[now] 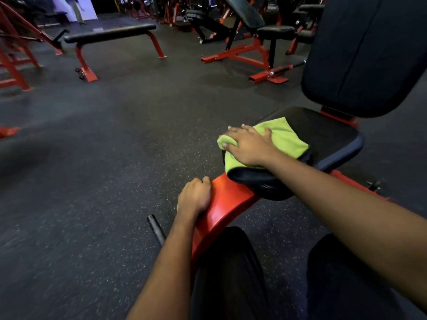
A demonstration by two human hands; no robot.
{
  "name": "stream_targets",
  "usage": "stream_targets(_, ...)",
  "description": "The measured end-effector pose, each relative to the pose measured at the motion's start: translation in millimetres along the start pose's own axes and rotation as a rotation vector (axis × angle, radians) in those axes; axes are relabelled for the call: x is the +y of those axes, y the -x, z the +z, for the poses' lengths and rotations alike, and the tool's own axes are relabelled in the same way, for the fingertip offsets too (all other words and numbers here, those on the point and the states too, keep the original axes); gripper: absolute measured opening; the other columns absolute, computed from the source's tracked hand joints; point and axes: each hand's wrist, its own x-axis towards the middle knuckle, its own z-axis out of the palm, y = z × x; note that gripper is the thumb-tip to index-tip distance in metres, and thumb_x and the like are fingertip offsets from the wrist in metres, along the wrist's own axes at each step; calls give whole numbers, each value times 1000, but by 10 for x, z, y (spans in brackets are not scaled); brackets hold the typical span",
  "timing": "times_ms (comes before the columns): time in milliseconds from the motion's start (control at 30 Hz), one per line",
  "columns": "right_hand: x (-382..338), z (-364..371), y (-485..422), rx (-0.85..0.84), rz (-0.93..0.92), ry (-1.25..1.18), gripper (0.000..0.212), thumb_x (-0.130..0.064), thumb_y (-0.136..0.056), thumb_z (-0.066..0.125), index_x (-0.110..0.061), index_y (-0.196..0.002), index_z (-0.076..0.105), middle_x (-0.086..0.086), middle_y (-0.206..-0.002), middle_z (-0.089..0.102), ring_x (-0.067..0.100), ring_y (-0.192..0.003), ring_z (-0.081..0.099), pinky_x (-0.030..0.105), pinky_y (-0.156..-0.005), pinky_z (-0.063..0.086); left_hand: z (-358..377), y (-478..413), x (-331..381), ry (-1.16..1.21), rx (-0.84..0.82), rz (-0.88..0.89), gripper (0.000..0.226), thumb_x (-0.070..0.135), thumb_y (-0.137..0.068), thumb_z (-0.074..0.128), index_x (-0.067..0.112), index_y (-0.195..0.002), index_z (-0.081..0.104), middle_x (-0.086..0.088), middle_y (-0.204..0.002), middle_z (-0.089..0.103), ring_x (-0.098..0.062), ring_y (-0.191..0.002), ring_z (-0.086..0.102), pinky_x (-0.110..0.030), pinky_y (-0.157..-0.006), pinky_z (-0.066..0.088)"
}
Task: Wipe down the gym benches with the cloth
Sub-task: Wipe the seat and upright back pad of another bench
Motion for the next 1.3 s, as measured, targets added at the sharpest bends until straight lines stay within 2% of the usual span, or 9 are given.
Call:
stream_targets(133,-57,-3,-266,-46,9,27,49,-59,-100,31,-44,-146,38,-20,-161,22,20,-151,14,73,-109,6,-2,5,3,10,-1,-7,50,34,-98,21,2,-110,58,-25,-125,57,-37,-114,54,-40,-87,39)
stream_targets(267,115,-8,170,-34,-236,23,45,-58,-100,35,-51,-144,37,-27,-161,12,12,-152,6,66,-115,2,-30,24,40,32,7,-25,54,36,-99,22,0,-114,59,-25,-127,57,-38,-118,53,-43,-95,41)
stream_targets(367,244,-18,626,-10,-326,65,52,-66,-95,23,-54,-145,31,-29,-161,5,8,-152,2,62,-115,3,-31,22,39,22,3,-21,55,36,-99,22,0,-114,59,-25,-127,58,-38,-118,53,-43,-95,41)
stream_targets(467,253,5,787,30,-277,99,60,-71,-89,12,-56,-146,25,-29,-161,7,7,-151,3,62,-115,5,-19,12,28,3,7,-4,53,36,-98,21,1,-112,59,-24,-126,58,-38,-117,53,-42,-94,41)
stream_targets(600,86,17,361,12,-119,26,47,-61,-99,30,-53,-145,32,-23,-161,17,12,-151,13,65,-114,7,-36,27,30,19,10,-20,53,35,-100,23,-1,-114,59,-24,-126,57,-38,-118,53,-42,-93,40)
stream_targets(733,-48,-18,-121,-4,7,-7,49,-58,-100,32,-42,-146,37,-18,-160,26,17,-150,19,66,-111,8,-46,49,41,1,-5,-13,51,33,-99,21,0,-112,58,-25,-127,56,-38,-118,52,-41,-92,40)
stream_targets(1033,185,7,686,77,-171,3,48,-60,-100,29,-53,-147,28,-24,-161,17,9,-150,15,61,-118,3,-93,124,100,30,8,-22,51,34,-100,24,1,-112,60,-23,-127,58,-35,-117,53,-40,-93,40)
stream_targets(1133,256,33,888,133,-135,13,50,-65,-98,24,-55,-147,27,-24,-160,20,8,-149,17,60,-118,5,-86,120,105,33,9,-19,51,34,-100,24,0,-113,59,-23,-127,58,-35,-116,53,-40,-93,40)
stream_targets(1300,162,-23,406,89,36,-61,44,-59,-100,33,-56,-144,33,-19,-159,28,12,-147,23,61,-112,11,-87,134,120,60,19,-30,52,33,-100,25,-2,-117,59,-25,-129,57,-37,-119,52,-41,-94,40)
